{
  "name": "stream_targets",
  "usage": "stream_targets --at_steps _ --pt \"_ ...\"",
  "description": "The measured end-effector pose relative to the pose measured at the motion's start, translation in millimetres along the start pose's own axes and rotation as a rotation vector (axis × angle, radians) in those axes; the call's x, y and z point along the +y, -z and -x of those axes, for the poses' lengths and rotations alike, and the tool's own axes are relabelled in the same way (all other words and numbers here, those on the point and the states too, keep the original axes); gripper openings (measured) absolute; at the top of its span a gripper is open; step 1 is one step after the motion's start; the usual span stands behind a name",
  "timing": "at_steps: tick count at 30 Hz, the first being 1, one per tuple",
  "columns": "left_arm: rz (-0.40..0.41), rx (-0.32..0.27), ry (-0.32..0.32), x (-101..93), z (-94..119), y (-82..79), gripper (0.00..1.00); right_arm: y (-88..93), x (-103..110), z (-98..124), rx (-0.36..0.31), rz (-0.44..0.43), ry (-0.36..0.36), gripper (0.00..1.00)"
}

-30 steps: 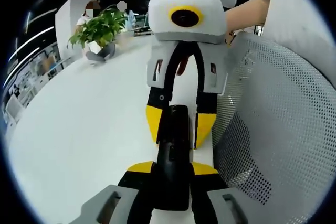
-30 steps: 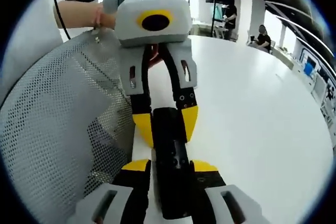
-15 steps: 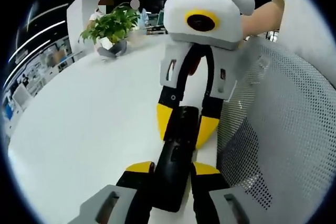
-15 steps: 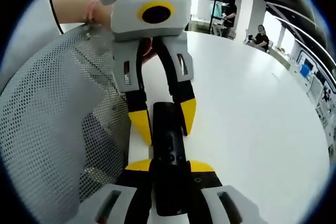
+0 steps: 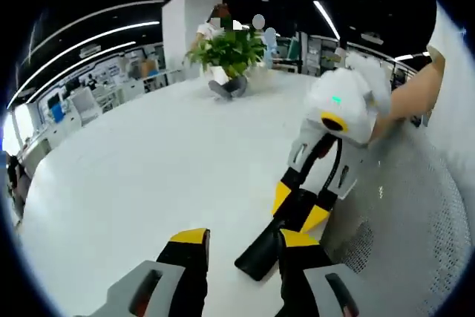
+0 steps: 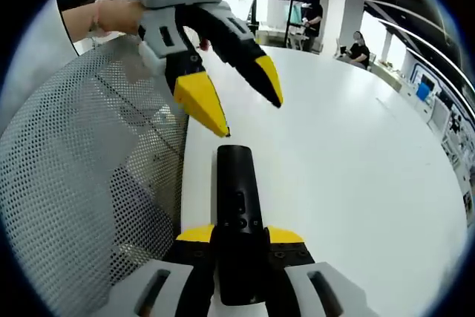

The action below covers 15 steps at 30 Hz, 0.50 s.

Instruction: Press the specified remote control buttons in sequence, fully releasing each button before pressing the next.

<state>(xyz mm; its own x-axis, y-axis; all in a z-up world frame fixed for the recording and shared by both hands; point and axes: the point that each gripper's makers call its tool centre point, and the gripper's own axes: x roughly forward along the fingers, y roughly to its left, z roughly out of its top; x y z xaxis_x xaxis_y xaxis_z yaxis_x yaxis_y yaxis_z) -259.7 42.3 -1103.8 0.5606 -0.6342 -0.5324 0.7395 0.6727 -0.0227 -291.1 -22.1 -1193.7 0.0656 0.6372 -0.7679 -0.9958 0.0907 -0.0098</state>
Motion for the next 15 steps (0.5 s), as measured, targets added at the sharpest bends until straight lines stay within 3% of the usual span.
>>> stream_targets --at_steps 6,9,10,12,15 --pt "0.094 -0.116 -0.084 9.1 33 -7.0 0.52 -0.1 0 0 -0.007 -0.002 0.000 0.22" --pt "0.047 -0.165 -0.174 19.7 43 -16.6 0.61 -0.6 0 0 -0.010 -0.005 0.002 0.22" --pt "0.021 -0.218 -0.228 24.3 49 -25.4 0.65 -0.5 -1 0 -0.010 -0.005 0.002 0.22" --pt "0.022 -0.289 -0.273 28.7 55 -34.2 0.78 -0.5 -1 0 -0.011 -0.007 0.003 0.22" --pt "0.032 -0.377 -0.303 31.3 62 -45.1 0.86 -0.6 -1 -1 -0.013 -0.010 0.006 0.22"
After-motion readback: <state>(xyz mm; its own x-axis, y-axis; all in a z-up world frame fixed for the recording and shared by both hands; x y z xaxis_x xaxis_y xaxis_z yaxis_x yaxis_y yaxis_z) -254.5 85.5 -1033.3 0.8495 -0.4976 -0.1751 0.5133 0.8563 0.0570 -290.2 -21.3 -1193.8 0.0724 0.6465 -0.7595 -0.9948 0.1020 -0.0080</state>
